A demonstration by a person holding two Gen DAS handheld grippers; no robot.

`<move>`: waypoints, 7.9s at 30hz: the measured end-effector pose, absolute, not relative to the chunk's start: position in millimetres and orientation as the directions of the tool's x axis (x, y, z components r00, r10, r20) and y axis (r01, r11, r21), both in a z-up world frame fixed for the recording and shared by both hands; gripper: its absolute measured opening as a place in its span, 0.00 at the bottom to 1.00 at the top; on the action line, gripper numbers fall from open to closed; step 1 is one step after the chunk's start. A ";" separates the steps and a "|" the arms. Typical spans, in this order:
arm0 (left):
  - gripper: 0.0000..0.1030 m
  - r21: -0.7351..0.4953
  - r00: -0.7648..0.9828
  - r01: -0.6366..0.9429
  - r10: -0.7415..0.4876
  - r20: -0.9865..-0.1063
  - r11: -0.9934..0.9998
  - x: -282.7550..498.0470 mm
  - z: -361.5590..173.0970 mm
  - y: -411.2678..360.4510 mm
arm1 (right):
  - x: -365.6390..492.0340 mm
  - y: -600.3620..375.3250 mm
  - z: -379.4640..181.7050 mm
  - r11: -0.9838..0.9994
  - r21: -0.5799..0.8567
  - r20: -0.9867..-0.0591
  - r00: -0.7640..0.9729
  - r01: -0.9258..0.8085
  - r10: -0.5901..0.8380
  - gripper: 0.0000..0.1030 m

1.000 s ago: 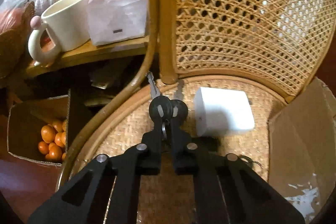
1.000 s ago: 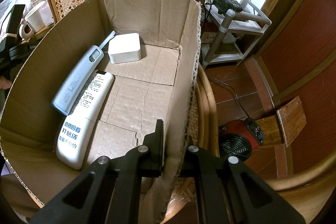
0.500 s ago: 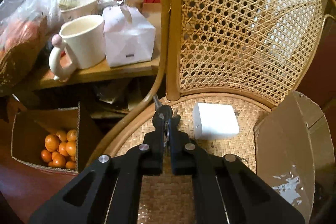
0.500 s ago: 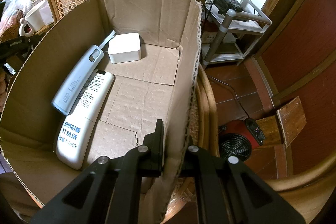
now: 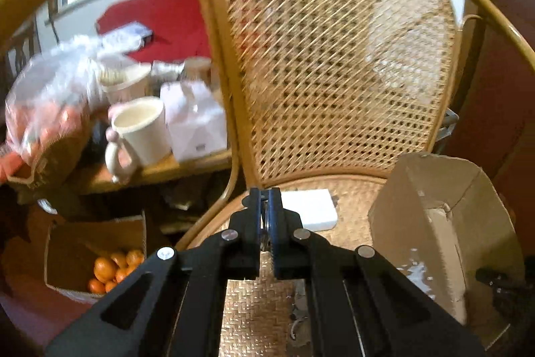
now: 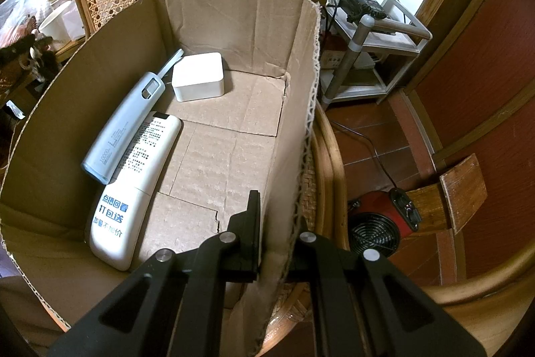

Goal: Organize rigid objects
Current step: 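Close the left gripper on the car keys and lift them, then carry the keys into the box and open the left gripper, then move the left tool down to the green Cheers earbud case, then close the left gripper on the earbud case and lift it, then carry the earbud case into the box and open the left gripper, then move the left tool back over the chair seat toward the remaining keys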

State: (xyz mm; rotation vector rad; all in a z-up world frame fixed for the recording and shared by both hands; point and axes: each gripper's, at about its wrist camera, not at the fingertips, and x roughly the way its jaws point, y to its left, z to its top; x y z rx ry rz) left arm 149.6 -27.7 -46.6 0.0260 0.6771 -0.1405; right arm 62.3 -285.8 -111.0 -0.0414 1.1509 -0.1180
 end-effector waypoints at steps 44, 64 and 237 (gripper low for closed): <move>0.04 -0.106 0.794 0.398 -0.400 -0.457 0.911 64.2 28.5 -137.7 | 62.8 -285.6 -110.8 0.993 -0.091 -0.908 0.402 0.077 -0.115 0.08; 0.07 0.017 0.718 0.422 -0.323 -0.617 0.906 79.8 -13.9 -163.8 | 63.8 -285.8 -109.5 0.991 -0.090 -0.907 0.404 0.095 -0.121 0.08; 0.88 -0.103 0.632 0.334 -0.303 -0.713 0.937 104.8 -25.9 -110.9 | 57.7 -289.6 -105.3 0.978 0.004 -0.877 0.470 0.208 -0.096 0.06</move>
